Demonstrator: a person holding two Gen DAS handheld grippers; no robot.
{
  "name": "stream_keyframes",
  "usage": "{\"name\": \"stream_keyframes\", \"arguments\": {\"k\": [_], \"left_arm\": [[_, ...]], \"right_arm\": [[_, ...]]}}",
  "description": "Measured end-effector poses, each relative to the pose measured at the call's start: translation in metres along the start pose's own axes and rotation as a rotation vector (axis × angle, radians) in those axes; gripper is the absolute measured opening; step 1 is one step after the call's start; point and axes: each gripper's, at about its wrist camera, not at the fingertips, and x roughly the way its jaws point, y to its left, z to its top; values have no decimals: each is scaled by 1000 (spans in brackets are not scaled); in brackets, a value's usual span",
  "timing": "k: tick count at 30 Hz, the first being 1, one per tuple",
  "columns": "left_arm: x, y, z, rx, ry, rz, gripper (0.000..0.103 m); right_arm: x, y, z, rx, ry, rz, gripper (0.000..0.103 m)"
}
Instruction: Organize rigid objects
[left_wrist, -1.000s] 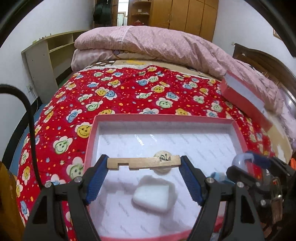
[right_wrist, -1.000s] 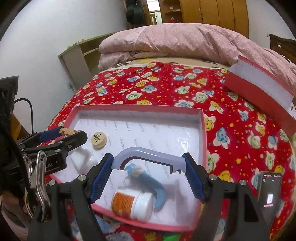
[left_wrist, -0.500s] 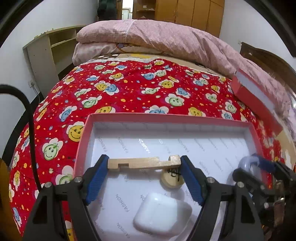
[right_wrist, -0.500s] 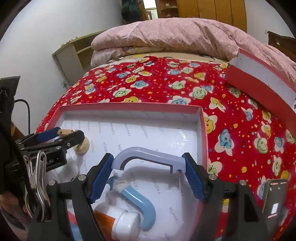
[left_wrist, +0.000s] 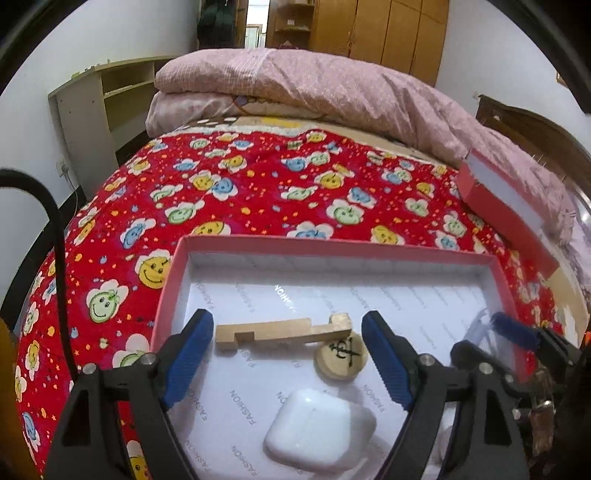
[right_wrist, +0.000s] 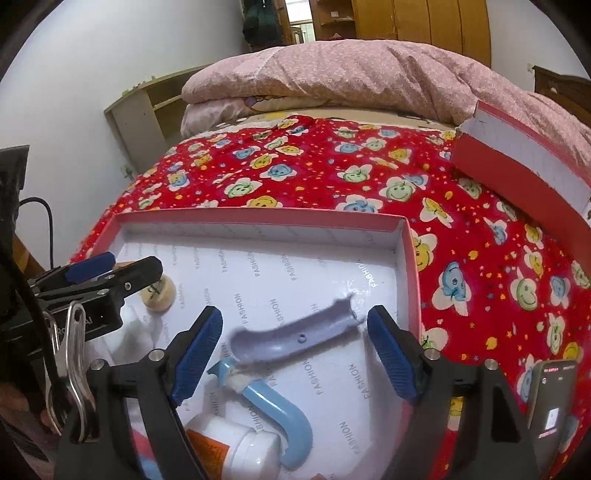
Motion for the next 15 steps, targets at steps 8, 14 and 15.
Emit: {"name": "stream_keyframes", "arguments": {"k": [8,14,15], "left_arm": [[-20,3,-2,-6,-14,-3,86],[-42,2,-13,14,-24,5,86],[-48,2,-16,20,-27,8,86]], "right_arm": [[-15,0,-2,1,-16,1,83],[-36,1,-6,6,-43,8,83],[-40,2,-8,6,-46,11,83]]}}
